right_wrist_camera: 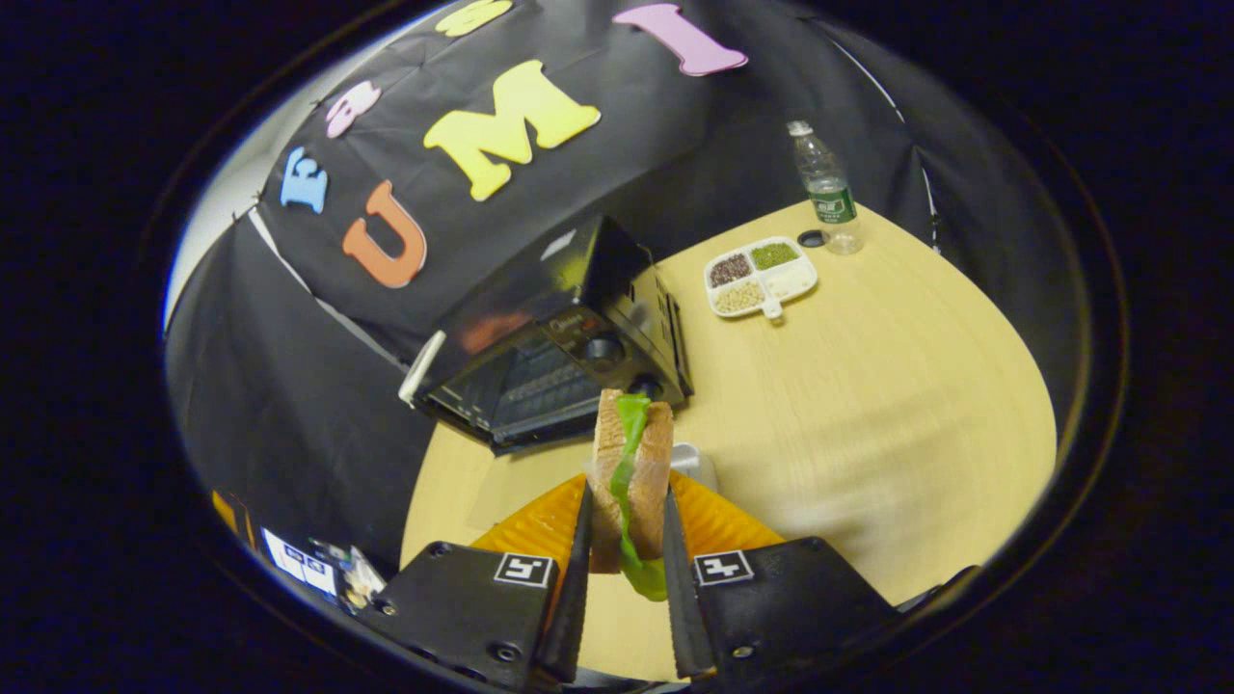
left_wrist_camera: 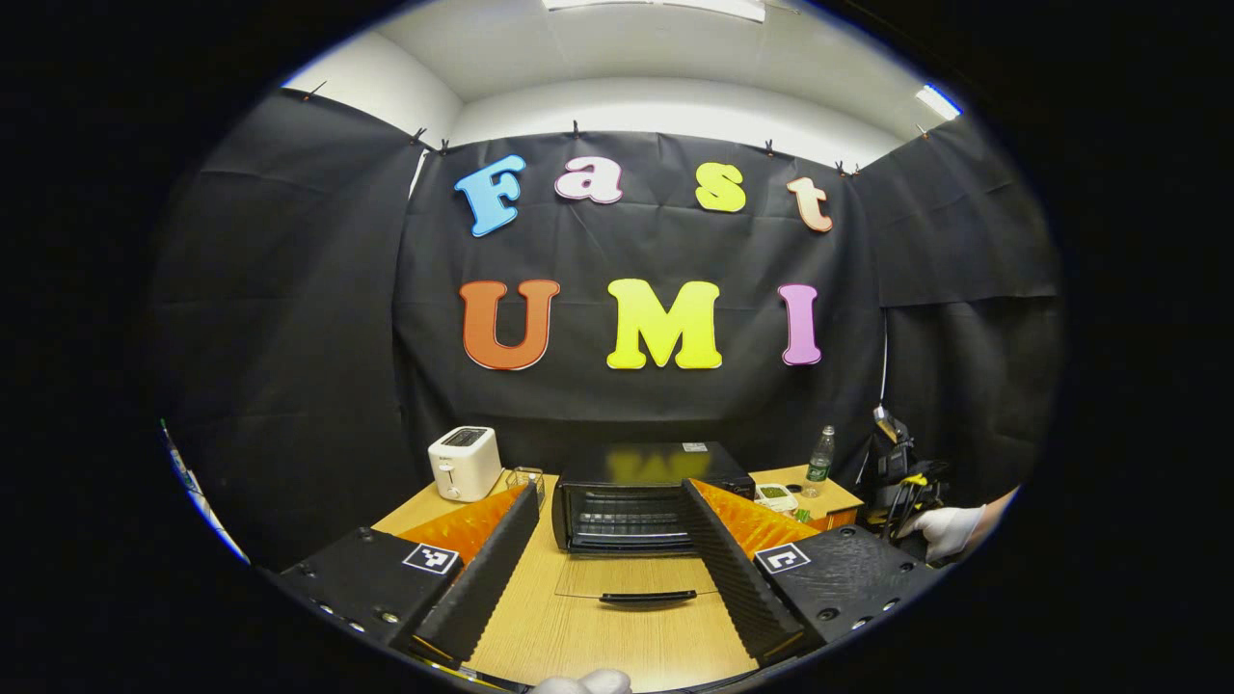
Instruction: Open the electric oven with the left hand, put the food in, and close the electric oven.
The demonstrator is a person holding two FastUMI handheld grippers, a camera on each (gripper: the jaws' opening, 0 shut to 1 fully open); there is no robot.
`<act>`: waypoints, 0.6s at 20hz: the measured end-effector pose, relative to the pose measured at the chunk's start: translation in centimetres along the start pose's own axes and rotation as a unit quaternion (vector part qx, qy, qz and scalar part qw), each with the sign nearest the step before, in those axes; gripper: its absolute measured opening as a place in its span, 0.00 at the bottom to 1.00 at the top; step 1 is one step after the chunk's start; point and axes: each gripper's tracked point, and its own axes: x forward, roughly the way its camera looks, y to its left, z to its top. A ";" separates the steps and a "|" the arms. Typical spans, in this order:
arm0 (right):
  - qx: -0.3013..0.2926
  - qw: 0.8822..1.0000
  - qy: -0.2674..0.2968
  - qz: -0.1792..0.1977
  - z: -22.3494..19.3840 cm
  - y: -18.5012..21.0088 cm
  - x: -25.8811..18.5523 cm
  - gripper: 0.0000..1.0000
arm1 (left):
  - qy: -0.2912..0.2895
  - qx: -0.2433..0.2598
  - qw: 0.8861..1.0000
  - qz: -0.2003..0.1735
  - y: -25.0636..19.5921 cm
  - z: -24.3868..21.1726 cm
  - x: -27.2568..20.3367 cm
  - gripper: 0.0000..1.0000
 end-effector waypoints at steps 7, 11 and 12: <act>0.134 0.988 -0.062 0.054 -2.6 7.0 4.4 0.36 | 0.007 0.011 1.000 -0.012 1.8 0.2 0.0 0.96; 0.193 0.975 -0.095 0.060 -4.6 8.8 8.3 0.35 | 0.013 0.025 0.999 -0.018 2.6 0.1 0.3 0.96; 0.207 0.971 -0.099 0.062 -5.2 9.2 9.4 0.35 | 0.015 0.028 0.999 -0.018 2.7 0.0 0.3 0.96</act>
